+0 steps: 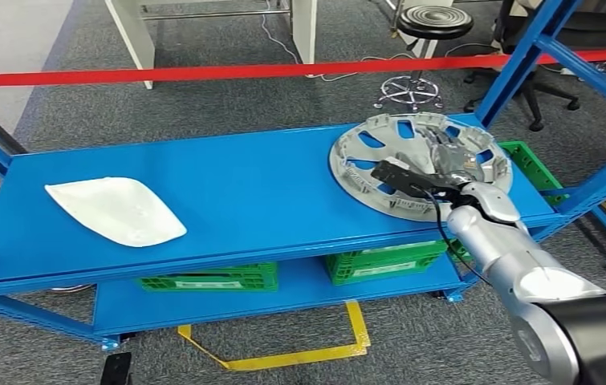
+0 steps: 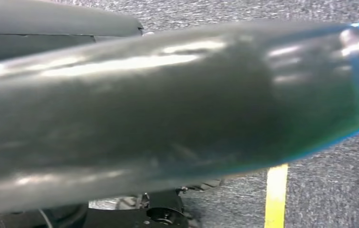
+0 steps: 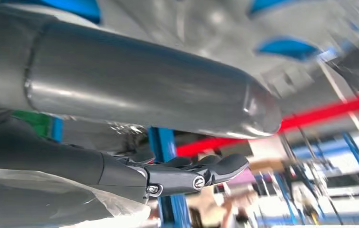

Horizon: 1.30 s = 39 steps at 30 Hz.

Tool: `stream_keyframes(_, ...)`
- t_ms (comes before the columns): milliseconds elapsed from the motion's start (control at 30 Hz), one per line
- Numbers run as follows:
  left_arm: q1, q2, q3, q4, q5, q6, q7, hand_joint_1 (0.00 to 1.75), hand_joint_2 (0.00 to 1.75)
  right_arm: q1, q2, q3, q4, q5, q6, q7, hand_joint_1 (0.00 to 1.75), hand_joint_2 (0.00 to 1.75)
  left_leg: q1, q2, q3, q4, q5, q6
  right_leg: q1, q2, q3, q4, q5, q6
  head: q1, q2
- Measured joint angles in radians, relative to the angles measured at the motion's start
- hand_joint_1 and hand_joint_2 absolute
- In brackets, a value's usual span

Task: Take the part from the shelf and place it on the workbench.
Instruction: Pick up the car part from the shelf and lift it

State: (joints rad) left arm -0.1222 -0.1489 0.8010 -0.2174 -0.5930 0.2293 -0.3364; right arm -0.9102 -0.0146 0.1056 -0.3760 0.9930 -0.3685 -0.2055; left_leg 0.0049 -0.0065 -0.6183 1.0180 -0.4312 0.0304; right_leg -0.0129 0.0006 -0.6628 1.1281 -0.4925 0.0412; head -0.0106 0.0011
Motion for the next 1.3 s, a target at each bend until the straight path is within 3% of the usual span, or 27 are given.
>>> stream_keyframes(33,-0.001,-0.001,0.000,0.000,-0.002,0.000,0.001,0.00,0.00,-0.003,0.011,-0.002,-0.003,0.000,-0.012,0.000,0.00,0.00,-0.001,0.001,-0.002,0.004,-0.002,-0.005,0.001,0.001,0.030,-0.058,0.020,-0.003,0.000,0.000)
stream_keyframes(67,-0.002,-0.002,0.000,0.000,-0.004,0.000,0.002,0.00,0.00,-0.006,0.024,-0.003,-0.005,0.004,-0.017,0.010,0.00,0.44,-0.003,0.002,-0.004,0.007,-0.003,-0.010,0.002,0.002,0.048,-0.092,0.026,-0.006,-0.001,0.000)
stream_keyframes(167,-0.002,-0.006,0.000,0.000,-0.008,0.001,0.005,0.00,0.00,-0.008,0.066,-0.004,-0.006,0.021,-0.011,0.070,0.00,1.75,-0.004,0.003,-0.008,0.008,-0.001,-0.023,0.004,0.005,0.055,-0.104,0.025,-0.022,-0.002,0.000)
stream_keyframes(233,-0.003,-0.007,0.000,0.000,-0.011,0.001,0.006,0.00,0.00,-0.010,0.096,-0.003,-0.007,0.026,-0.004,0.099,0.00,1.75,-0.002,0.003,-0.018,0.037,-0.024,-0.034,0.001,0.004,0.057,-0.107,0.028,-0.034,-0.004,0.000)
stream_keyframes(333,-0.006,-0.007,0.000,0.000,-0.017,0.001,0.007,0.00,0.00,-0.005,0.144,-0.003,-0.004,0.026,0.028,0.127,0.00,1.75,0.001,0.003,-0.092,0.212,-0.111,-0.048,-0.001,0.004,0.058,-0.107,0.028,-0.045,-0.007,0.000)
stream_keyframes(367,-0.006,-0.007,0.000,0.000,-0.019,0.001,0.008,0.00,0.00,0.000,0.156,-0.003,-0.001,0.025,0.039,0.132,0.00,1.75,0.002,0.003,-0.117,0.268,-0.130,-0.049,-0.001,0.004,0.058,-0.107,0.028,-0.045,-0.007,0.000)
stream_keyframes(400,-0.006,-0.007,0.000,0.000,-0.020,0.001,0.008,0.00,0.00,0.006,0.166,-0.002,0.002,0.026,0.046,0.135,0.00,1.75,0.002,0.003,-0.128,0.292,-0.131,-0.050,0.000,0.004,0.059,-0.107,0.028,-0.046,-0.007,0.000)
stream_keyframes(433,-0.006,-0.007,0.000,0.000,-0.022,0.002,0.009,0.00,0.00,0.011,0.175,-0.002,0.004,0.026,0.051,0.137,0.00,1.75,0.002,0.003,-0.121,0.275,-0.111,-0.049,0.000,0.004,0.059,-0.107,0.028,-0.045,-0.007,0.000)
stream_keyframes(533,-0.007,-0.007,0.000,0.000,-0.026,0.003,0.010,0.00,0.00,0.016,0.199,-0.001,0.011,0.026,0.062,0.138,0.00,1.75,0.002,0.003,-0.036,0.085,-0.016,-0.042,0.002,0.005,0.059,-0.105,0.026,-0.041,-0.007,0.000)
stream_keyframes(600,-0.009,-0.010,0.000,0.000,-0.026,0.004,0.012,0.00,0.00,0.018,0.212,-0.001,0.015,0.024,0.069,0.139,0.00,1.75,0.001,0.002,-0.007,0.017,-0.004,-0.035,0.007,0.006,0.055,-0.105,0.026,-0.034,-0.006,0.000)
stream_keyframes(667,-0.009,-0.012,0.001,0.000,-0.027,0.004,0.015,0.00,0.00,0.023,0.221,-0.001,0.019,0.022,0.075,0.141,0.00,1.75,0.000,0.002,-0.006,0.011,-0.007,-0.025,0.007,0.005,0.054,-0.107,0.027,-0.024,-0.006,0.000)
stream_keyframes(733,-0.010,-0.014,0.001,0.000,-0.027,0.004,0.016,0.00,0.00,0.026,0.228,-0.001,0.022,0.021,0.078,0.152,0.00,1.75,0.002,0.001,-0.004,0.005,-0.003,-0.012,0.005,0.004,0.040,-0.085,0.007,-0.015,-0.005,0.000)
stream_keyframes(767,-0.011,-0.014,0.001,0.000,-0.027,0.004,0.016,0.00,0.00,0.027,0.230,-0.001,0.023,0.020,0.079,0.160,0.00,1.75,0.004,0.002,-0.003,0.002,-0.001,-0.007,0.005,0.004,0.021,-0.045,-0.017,-0.012,-0.003,0.000)
stream_keyframes(833,-0.012,-0.016,0.001,0.000,-0.027,0.004,0.016,0.00,0.00,0.034,0.232,-0.001,0.027,0.018,0.078,0.178,0.00,1.75,0.004,0.002,-0.003,0.002,-0.001,-0.001,0.004,0.003,-0.041,0.086,-0.077,-0.008,-0.001,0.000)
stream_keyframes(900,-0.012,-0.017,0.002,0.000,-0.026,0.003,0.015,0.00,0.00,0.048,0.233,-0.001,0.033,0.015,0.078,0.193,0.00,1.75,0.003,0.001,-0.003,0.002,-0.001,0.000,0.004,0.003,-0.089,0.182,-0.101,-0.007,0.000,0.000)
stream_keyframes(933,-0.012,-0.017,0.002,0.000,-0.025,0.004,0.015,0.00,0.00,0.054,0.234,-0.001,0.036,0.014,0.078,0.200,0.00,1.75,0.003,0.000,-0.002,0.002,-0.001,0.000,0.004,0.003,-0.089,0.175,-0.085,-0.008,0.000,0.000)
stream_keyframes(967,-0.012,-0.017,0.003,0.000,-0.025,0.004,0.015,0.00,0.00,0.057,0.234,-0.001,0.038,0.013,0.077,0.206,0.00,1.75,0.003,0.000,-0.002,0.002,-0.001,-0.001,0.004,0.003,-0.069,0.129,-0.054,-0.011,0.000,0.000)
stream_keyframes(1033,-0.012,-0.019,0.004,0.000,-0.025,0.005,0.014,0.00,0.00,0.059,0.234,-0.001,0.039,0.009,0.073,0.218,0.00,1.75,0.000,-0.001,-0.002,0.003,-0.003,-0.003,0.006,0.003,0.003,-0.015,0.012,-0.020,0.000,0.000)
stream_keyframes(1067,-0.012,-0.019,0.005,0.000,-0.024,0.005,0.014,0.00,0.00,0.060,0.234,-0.001,0.040,0.007,0.069,0.223,0.00,1.75,-0.002,0.000,-0.003,0.004,-0.003,-0.007,0.007,0.003,0.031,-0.069,0.027,-0.023,-0.001,0.000)
stream_keyframes(1100,-0.012,-0.020,0.007,0.000,-0.023,0.005,0.014,0.00,0.00,0.062,0.234,-0.001,0.041,0.004,0.063,0.228,0.00,1.75,-0.003,0.000,-0.004,0.005,-0.002,-0.011,0.009,0.003,0.048,-0.099,0.032,-0.026,-0.001,0.000)
stream_keyframes(1200,-0.009,-0.021,0.015,0.000,-0.019,0.005,0.010,0.00,0.00,0.073,0.233,-0.002,0.045,0.001,0.044,0.240,0.00,1.75,-0.002,0.001,-0.005,0.007,-0.004,-0.027,0.008,0.004,0.055,-0.112,0.031,-0.034,-0.002,0.000)
stream_keyframes(1267,-0.008,-0.021,0.022,0.000,-0.017,0.005,0.008,0.00,0.00,0.077,0.233,-0.003,0.046,0.000,0.033,0.244,0.00,1.75,0.000,0.002,-0.022,0.052,-0.037,-0.039,0.003,0.003,0.058,-0.116,0.034,-0.043,-0.006,0.000)
stream_keyframes(1300,-0.008,-0.021,0.025,0.000,-0.017,0.005,0.007,0.00,0.00,0.079,0.233,-0.003,0.047,-0.002,0.029,0.245,0.00,1.75,0.002,0.002,-0.043,0.103,-0.067,-0.043,0.002,0.002,0.059,-0.117,0.035,-0.046,-0.007,0.000)
